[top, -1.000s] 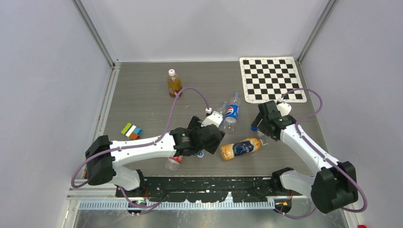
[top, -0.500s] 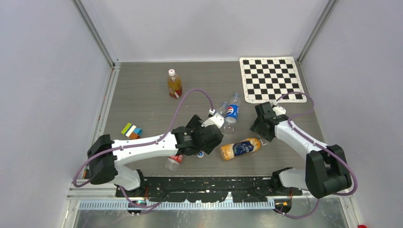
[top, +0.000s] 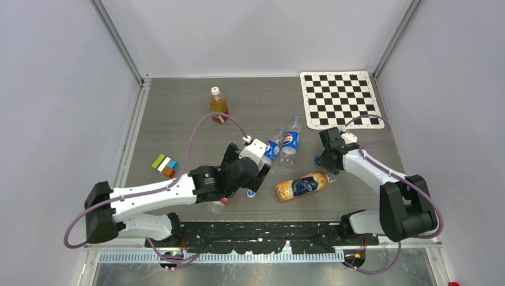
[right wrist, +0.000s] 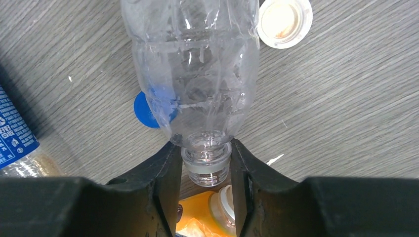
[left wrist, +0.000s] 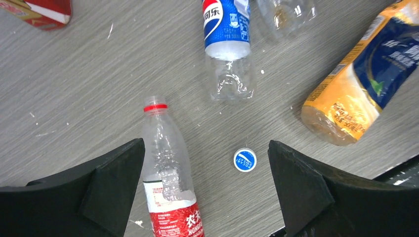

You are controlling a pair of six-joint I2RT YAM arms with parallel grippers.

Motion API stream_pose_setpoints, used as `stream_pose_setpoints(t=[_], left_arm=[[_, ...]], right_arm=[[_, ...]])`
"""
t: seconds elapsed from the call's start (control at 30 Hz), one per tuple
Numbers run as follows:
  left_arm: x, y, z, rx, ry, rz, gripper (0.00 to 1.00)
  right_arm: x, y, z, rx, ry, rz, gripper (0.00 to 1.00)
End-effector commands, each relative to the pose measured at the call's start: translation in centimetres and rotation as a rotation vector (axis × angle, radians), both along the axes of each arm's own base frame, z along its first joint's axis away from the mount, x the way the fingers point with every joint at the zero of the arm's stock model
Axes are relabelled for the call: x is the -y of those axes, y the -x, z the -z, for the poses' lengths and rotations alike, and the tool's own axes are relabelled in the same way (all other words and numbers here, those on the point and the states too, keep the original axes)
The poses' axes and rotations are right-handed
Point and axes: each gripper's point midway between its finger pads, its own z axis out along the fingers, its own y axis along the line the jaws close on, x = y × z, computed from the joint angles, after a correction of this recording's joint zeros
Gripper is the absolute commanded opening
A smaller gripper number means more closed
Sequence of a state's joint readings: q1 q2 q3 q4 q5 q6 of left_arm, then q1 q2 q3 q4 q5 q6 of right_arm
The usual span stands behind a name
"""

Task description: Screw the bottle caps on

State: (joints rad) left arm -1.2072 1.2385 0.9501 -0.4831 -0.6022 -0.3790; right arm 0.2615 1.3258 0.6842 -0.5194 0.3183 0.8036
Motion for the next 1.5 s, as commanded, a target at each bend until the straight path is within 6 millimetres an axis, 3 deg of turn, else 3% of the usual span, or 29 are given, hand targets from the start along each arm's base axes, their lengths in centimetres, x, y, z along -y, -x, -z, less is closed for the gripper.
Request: stream_pose_setpoints(t=[0.0, 0.2, 0.27, 0.33, 0.53, 0.7, 0.8, 0.97, 1.23, 1.47], left_arm=[[1.3, -0.3, -3.8, 0.089, 0.165, 0.063, 0.98], [1.0, -0.5, -6.5, 0.192, 0.155, 0.149, 0.98], [0.9, -0.5, -7.2, 0.238, 0.121, 0.2, 0.98], [1.1, -0.5, -7.9, 0.29, 0.068, 0.275, 0.98], [1.2, -1.2, -9.9, 0.538, -0.151, 0.492, 0.98], [2.2, -1.1, -11.8, 0.881, -0.292, 0.665, 0.98], [2.8, -1.3, -12.2, 0.975, -0.351, 0.703, 0.98], [3.8, -2.3, -12.1, 1.007, -0.388, 0.758, 0.98], [3.9, -3.5, -12.3, 0.932, -0.277, 0.932, 0.98], [3.2, -3.4, -10.1, 0.758, -0.223, 1.077, 0.98]], right_arm=[[0.7, -0.8, -1.9, 0.056, 0.037, -0.002, 0.22], [1.1, -0.8, -6.2, 0.117, 0.06, -0.056, 0.03], [0.5, -0.8, -8.0, 0.146, 0.047, -0.118, 0.01], [-0.8, -1.1, -10.7, 0.194, 0.011, -0.212, 0.01], [-5.4, 1.4, -16.0, 0.181, -0.104, -0.506, 0.01], [-9.3, 4.3, -19.5, 0.133, -0.216, -0.702, 0.01], [-11.5, 6.2, -21.3, 0.092, -0.301, -0.793, 0.01], [-13.4, 8.1, -22.7, 0.054, -0.356, -0.89, 0.01], [-16.4, 10.4, -22.1, -0.055, -0.44, -1.014, 0.01], [-18.5, 12.1, -22.4, -0.117, -0.549, -1.116, 0.01]])
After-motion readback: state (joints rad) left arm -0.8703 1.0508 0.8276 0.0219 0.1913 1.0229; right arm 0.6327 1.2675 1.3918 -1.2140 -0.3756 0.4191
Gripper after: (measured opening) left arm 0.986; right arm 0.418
